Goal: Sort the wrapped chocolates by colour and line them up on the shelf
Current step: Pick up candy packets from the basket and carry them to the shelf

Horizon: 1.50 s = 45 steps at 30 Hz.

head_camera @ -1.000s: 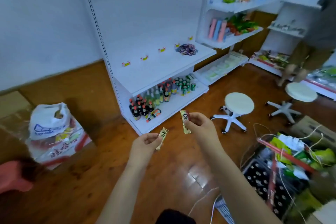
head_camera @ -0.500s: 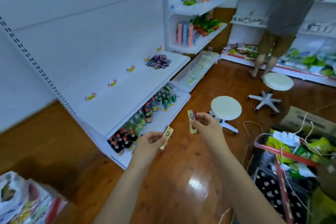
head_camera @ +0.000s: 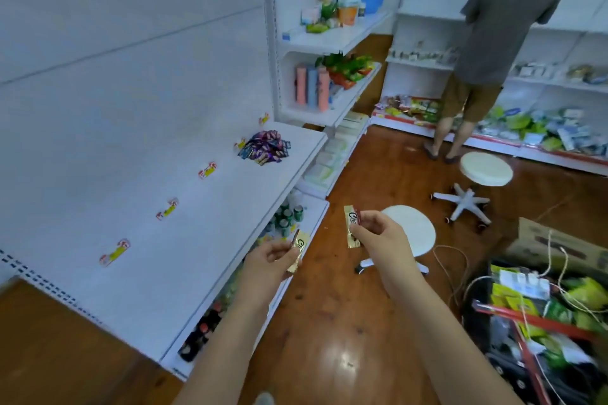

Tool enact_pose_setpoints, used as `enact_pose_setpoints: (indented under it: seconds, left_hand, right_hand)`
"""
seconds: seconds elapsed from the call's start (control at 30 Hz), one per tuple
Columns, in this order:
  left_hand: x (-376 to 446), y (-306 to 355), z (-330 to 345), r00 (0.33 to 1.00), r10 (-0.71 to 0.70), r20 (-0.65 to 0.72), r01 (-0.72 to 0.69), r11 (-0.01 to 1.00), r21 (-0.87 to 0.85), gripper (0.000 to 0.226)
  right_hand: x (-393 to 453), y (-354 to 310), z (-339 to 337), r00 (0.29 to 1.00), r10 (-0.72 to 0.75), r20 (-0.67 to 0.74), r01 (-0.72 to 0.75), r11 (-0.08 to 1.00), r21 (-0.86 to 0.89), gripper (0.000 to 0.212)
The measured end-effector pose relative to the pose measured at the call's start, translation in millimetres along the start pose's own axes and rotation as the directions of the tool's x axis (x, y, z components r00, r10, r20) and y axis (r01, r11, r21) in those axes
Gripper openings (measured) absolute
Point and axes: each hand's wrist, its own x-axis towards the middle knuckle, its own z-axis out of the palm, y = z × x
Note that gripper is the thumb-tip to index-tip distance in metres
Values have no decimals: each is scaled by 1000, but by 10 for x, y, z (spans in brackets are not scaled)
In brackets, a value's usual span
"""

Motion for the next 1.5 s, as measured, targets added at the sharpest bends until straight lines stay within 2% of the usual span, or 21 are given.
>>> enact_pose_setpoints:
  seconds: [0.1, 0.23, 0.47, 0.6, 0.83, 1.07, 1.33, 1.5]
  left_hand:
    - [293, 166, -25, 1000, 13, 16, -13, 1000, -2, 10]
    - [1127, 460, -109, 996, 17, 86, -20, 999, 45, 11]
    - [2189, 753, 105, 982, -17, 187, 3, 997, 74, 13]
    - [2782, 825, 364, 981, -40, 190, 20, 994, 105, 15]
    - [3874, 1138, 1090, 990, -35, 139, 19, 993, 113, 13]
    - [4746, 1532, 1695, 999, -49, 23, 46, 993, 109, 11]
    - [5730, 1674, 1751, 993, -106, -59, 111, 990, 84, 13]
    - [6504, 1819, 1580, 992, -93, -86, 100, 992, 74, 15]
  right_hand:
    - [210, -97, 135, 1000, 3, -4, -3, 1000, 5, 6]
    - [831, -356, 455, 997, 2, -71, -2, 1000, 0, 8]
    - [1944, -599, 506, 984, -42, -173, 37, 999, -33, 10]
    - [2670, -556, 466, 980, -61, -189, 53, 998, -44, 15]
    - [4140, -472, 273, 992, -83, -90, 77, 994, -72, 26]
    - [5466, -667, 112, 996, -68, 54, 72, 995, -73, 21]
    - [6685, -684, 558, 981, -20, 193, 35, 996, -77, 11]
    - [7428, -785, 1038, 971, -23, 237, 52, 992, -116, 10]
